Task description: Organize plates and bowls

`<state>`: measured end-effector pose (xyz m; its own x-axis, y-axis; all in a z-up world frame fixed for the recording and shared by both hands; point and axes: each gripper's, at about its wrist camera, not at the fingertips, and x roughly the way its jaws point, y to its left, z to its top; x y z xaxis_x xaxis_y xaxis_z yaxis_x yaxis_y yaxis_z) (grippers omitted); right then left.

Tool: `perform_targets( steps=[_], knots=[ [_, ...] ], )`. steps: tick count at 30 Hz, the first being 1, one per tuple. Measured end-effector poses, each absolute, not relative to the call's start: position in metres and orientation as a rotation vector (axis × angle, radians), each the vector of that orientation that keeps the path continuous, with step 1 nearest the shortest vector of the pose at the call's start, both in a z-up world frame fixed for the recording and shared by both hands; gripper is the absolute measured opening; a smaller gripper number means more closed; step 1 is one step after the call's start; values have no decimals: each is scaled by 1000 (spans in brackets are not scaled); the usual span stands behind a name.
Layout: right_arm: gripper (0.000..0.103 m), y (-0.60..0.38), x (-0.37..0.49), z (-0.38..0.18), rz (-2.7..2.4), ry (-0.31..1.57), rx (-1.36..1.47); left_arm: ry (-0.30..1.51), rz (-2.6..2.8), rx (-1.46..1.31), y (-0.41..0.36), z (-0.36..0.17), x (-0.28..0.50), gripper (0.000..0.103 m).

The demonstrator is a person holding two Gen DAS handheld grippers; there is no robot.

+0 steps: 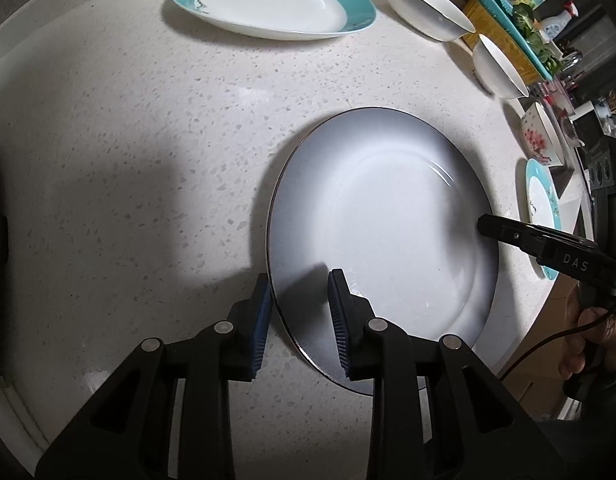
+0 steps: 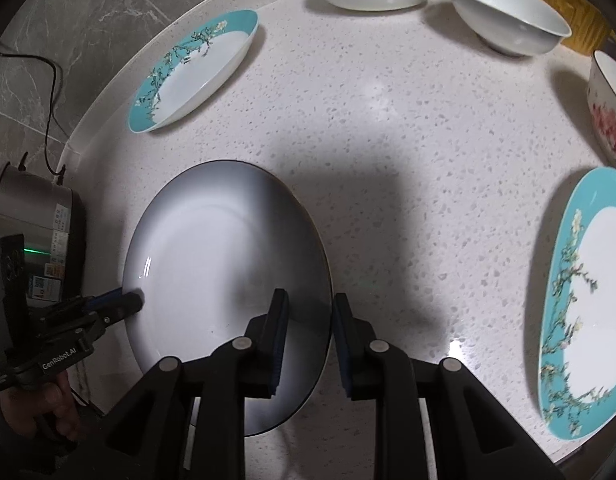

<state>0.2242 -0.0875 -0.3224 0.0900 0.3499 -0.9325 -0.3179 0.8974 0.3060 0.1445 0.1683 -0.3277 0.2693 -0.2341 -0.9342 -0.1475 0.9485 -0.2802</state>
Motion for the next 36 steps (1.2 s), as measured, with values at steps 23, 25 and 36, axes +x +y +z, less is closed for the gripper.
perform_targets(
  steps=[23, 25, 36],
  knots=[
    [79, -278, 153, -188, 296, 939, 470, 1096, -497, -314, 46, -203, 202, 83],
    [79, -315, 151, -194, 266, 927, 523, 1113, -517, -257, 13, -209, 211, 83],
    [66, -427, 212, -282, 393, 1064, 481, 1200, -385, -123, -95, -287, 257, 83]
  ],
)
